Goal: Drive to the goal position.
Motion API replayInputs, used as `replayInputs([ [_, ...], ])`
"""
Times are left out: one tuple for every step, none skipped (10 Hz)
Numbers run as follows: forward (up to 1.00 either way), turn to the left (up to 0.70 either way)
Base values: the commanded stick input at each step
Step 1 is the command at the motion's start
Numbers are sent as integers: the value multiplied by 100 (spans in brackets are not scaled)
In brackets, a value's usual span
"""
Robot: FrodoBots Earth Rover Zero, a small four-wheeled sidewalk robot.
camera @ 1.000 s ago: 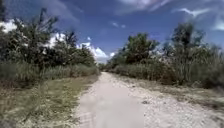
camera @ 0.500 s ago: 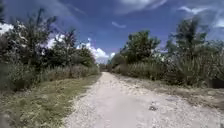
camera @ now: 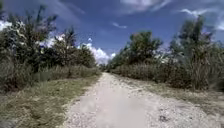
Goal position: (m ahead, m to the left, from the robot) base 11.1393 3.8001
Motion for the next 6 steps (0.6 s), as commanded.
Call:
replayInputs([
  [50,0],
  [50,0],
  [50,0],
  [50,0],
  [50,0],
  [50,0],
])
